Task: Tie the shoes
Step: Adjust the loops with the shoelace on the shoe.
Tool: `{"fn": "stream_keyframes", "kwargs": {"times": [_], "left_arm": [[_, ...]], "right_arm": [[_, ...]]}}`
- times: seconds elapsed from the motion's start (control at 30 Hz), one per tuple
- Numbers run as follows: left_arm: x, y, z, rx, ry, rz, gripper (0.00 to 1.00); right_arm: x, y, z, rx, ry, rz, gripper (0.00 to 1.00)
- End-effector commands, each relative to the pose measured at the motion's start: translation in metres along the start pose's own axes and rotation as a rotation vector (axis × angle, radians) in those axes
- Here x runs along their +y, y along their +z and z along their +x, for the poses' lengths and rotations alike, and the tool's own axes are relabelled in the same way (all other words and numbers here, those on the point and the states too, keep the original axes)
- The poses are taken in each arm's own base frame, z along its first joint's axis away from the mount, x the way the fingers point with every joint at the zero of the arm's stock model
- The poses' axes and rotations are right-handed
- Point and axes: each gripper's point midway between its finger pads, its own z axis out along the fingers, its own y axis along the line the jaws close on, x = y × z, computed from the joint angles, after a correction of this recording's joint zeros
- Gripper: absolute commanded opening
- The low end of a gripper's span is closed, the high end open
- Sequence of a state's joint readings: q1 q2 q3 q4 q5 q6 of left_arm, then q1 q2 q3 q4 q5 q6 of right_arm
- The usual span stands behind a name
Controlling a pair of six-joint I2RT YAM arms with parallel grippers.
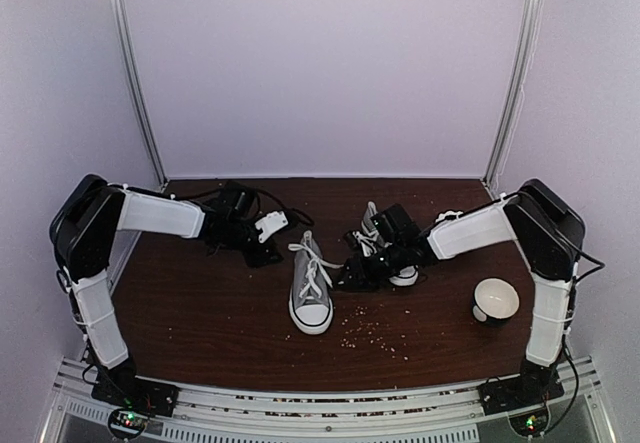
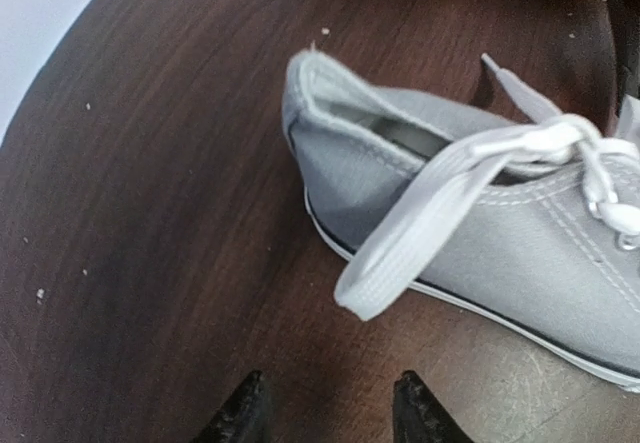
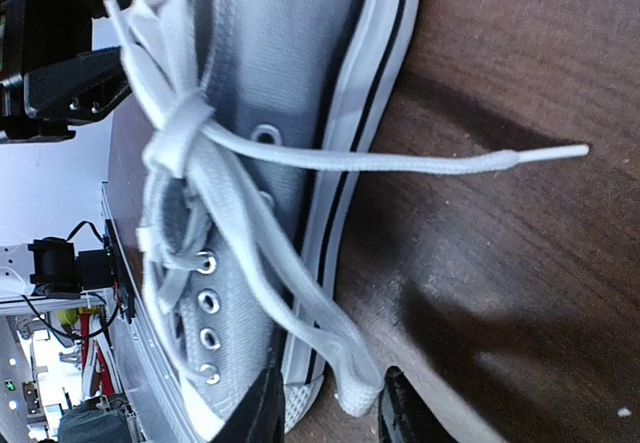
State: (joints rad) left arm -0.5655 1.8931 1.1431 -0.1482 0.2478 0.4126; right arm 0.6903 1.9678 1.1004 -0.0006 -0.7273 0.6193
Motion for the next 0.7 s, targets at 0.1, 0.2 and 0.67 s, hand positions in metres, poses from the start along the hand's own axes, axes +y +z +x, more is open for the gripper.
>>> {"fn": "stream_keyframes", "kwargs": {"times": [0.1, 0.2, 0.67], "left_arm": [[-0.021, -0.043, -0.049, -0.203, 0.13, 0.102, 0.5], [-0.015, -0.048, -0.084, -0.263, 0.058, 0.152, 0.26], [-0.04, -0.018, -0.086, -0.224, -0.048, 0.393, 0.39]], "right_arm": [[0.008, -0.046, -0.021, -0.09, -0.047, 0.038, 0.41], [0.006, -0.05, -0.025, -0.099, -0.052, 0.049, 0.41], [0.001, -0.048, -0.028, -0.098, -0.042, 0.047, 0.43]]}}
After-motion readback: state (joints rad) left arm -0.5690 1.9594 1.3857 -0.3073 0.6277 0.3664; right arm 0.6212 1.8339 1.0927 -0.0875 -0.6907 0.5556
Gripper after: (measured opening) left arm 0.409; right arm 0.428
